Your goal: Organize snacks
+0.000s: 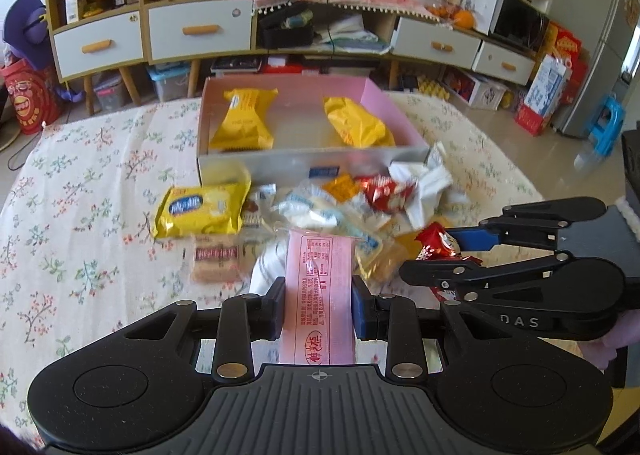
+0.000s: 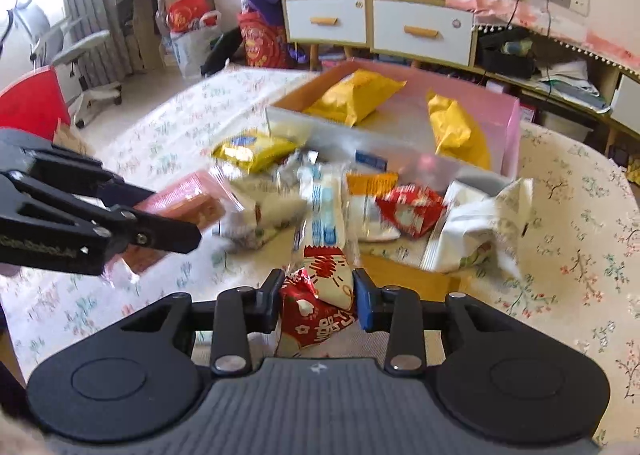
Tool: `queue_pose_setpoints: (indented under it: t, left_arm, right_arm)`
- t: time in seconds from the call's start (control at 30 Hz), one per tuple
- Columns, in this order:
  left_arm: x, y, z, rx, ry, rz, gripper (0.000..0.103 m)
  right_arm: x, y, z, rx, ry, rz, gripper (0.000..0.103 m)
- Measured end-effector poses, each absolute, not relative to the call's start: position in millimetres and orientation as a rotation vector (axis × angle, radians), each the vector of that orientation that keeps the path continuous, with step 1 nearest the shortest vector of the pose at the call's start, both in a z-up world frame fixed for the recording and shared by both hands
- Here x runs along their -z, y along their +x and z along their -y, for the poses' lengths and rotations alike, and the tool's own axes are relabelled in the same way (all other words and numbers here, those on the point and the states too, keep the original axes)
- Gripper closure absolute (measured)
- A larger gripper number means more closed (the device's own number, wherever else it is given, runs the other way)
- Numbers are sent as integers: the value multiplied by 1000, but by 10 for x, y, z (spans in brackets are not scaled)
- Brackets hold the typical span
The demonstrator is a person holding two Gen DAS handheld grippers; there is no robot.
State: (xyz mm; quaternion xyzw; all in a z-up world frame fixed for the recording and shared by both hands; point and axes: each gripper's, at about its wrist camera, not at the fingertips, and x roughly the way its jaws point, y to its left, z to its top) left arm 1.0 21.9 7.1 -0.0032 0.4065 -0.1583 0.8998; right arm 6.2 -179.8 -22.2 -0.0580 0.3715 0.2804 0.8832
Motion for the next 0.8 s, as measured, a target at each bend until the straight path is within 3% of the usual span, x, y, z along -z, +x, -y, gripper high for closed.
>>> queue_pose_setpoints:
  t: [0.8]
  left_arm:
    - [-255,1094,-76,238,-114,-742,74]
  right_arm:
    - [35,1125,2055,-484,205,-667,69]
